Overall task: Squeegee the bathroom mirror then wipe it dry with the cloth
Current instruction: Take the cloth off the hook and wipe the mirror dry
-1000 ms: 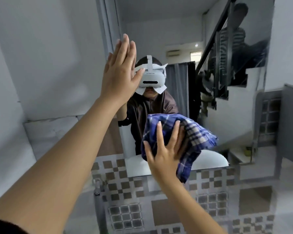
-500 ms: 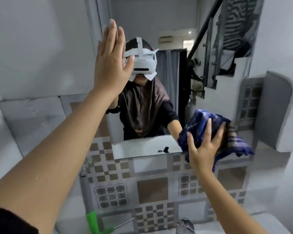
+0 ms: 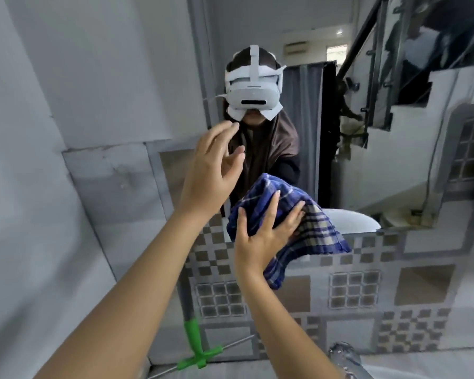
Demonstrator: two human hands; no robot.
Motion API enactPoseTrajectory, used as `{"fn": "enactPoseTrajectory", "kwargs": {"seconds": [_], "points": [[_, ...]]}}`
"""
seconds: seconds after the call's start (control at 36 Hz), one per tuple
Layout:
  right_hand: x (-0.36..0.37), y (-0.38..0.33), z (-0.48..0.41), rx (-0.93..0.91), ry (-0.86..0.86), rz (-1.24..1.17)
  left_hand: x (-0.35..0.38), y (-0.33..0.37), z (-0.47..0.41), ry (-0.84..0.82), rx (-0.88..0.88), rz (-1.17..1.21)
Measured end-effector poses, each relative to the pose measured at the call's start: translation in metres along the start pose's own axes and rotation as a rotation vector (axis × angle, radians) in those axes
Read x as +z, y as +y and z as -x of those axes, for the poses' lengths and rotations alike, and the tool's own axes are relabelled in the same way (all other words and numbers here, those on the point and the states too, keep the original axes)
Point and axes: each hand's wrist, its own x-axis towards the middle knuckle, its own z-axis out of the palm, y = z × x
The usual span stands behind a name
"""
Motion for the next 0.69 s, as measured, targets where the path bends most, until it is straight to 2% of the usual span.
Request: {"fn": "enactPoseTrajectory", "kwargs": {"seconds": [0.17, 0.33, 0.69], "points": [[0.024, -0.025, 0.028, -0.060, -0.094, -0.033, -0.024, -0.012, 0.052, -0.086, -0.147, 0.117], [0.026, -0.025, 0.036, -0.089, -0.149, -0.065, -0.031, -0.020, 0.060, -0.104, -0.313, 0.213], [-0.010, -0.022, 0.037, -0.143, -0.333, 0.054, -0.018, -0.013, 0.053, -0.087, -0.400, 0.205]]}}
